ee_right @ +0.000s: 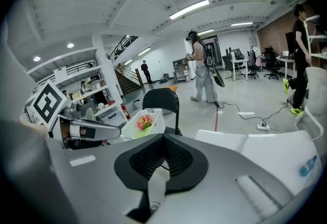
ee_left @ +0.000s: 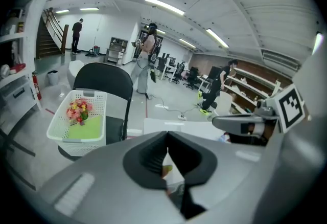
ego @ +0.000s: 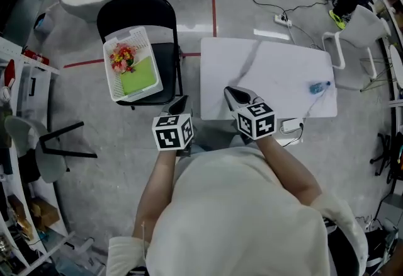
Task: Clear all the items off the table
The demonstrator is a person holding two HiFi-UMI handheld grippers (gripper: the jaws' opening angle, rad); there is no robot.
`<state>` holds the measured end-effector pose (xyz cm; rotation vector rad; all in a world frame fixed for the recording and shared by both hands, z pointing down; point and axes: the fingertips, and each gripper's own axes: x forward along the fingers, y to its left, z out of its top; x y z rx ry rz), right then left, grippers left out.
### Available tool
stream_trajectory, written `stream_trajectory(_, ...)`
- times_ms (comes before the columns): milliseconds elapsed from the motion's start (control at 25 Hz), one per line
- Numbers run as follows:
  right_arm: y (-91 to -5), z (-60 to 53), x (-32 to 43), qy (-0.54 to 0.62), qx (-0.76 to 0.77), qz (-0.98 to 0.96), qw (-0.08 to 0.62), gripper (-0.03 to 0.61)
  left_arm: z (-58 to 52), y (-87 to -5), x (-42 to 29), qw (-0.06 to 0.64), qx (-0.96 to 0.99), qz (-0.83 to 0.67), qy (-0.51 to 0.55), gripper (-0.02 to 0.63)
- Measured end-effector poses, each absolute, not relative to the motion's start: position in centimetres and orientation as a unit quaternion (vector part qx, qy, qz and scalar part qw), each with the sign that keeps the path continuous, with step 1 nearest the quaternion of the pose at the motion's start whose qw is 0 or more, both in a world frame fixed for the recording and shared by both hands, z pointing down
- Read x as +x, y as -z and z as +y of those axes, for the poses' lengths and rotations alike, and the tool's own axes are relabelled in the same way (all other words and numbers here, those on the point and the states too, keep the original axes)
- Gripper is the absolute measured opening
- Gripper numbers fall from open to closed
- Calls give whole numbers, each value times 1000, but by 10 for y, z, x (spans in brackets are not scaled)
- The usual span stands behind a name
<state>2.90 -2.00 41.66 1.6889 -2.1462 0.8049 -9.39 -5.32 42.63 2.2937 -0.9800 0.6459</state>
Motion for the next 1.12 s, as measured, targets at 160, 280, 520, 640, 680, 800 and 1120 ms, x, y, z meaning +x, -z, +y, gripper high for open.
stream_trajectory(160,-417,-10,81,-286,603,-732,141,0,-45,-428,-42,279,860,-349,-247,9)
stream_trajectory(280,-416,-3,119,-288,612,-724,134,0,-37,-429,-7,282,861,-342,-251,9)
stream_trajectory(520,-422,19,184,-295,630,-707,125,0,-16,-427,49,270,867,-326,-263,9)
stream_trajectory(640,-428,31,215,-301,644,-694,117,0,-7,-430,76,263,872,-314,-270,9)
stream_trajectory(680,-429,35,226,-302,648,-690,114,0,-5,-432,85,260,873,-310,-273,9)
stream_trajectory(800,-432,48,261,-305,659,-679,108,0,3,-438,118,257,875,-300,-279,9)
stream_trajectory(1120,-450,106,357,-323,693,-636,106,0,38,-455,219,253,888,-250,-292,9)
